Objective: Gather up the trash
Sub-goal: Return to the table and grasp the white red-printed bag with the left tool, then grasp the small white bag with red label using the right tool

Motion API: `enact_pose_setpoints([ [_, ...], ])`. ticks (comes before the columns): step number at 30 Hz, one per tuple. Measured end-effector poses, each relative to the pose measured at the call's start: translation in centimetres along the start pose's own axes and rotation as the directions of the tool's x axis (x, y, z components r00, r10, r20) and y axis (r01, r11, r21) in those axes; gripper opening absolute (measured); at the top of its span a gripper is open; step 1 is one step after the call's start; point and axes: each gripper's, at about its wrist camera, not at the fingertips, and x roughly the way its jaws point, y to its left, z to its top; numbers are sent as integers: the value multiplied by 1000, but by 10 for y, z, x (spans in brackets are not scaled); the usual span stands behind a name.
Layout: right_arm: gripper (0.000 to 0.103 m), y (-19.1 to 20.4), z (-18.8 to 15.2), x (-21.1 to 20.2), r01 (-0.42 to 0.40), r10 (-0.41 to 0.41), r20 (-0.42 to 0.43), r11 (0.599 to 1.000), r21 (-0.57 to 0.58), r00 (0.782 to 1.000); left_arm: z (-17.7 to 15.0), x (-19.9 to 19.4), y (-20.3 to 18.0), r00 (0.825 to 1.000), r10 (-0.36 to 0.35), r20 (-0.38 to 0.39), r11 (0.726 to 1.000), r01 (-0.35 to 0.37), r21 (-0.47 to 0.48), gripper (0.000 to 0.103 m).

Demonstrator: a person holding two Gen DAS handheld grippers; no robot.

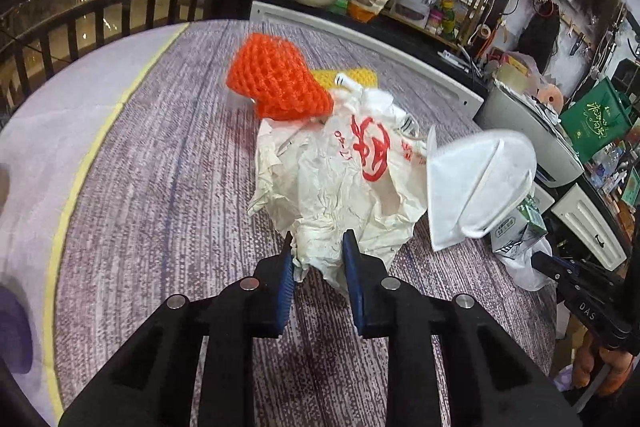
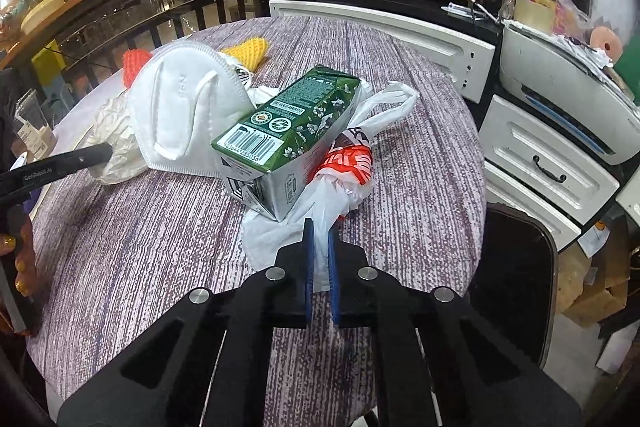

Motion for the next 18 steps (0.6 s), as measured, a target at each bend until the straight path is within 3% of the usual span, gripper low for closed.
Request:
enact_pose_setpoints([
  [9,6,-5,-9,-23,24,-24,35,1000,-1,999,-6,-51,-14,987,57,149,996,-66,55,21],
  [18,6,-19,-19,-45,39,-41,64,999,28,997,-4,-75,-25,977,27,210,999,-36,40,21],
])
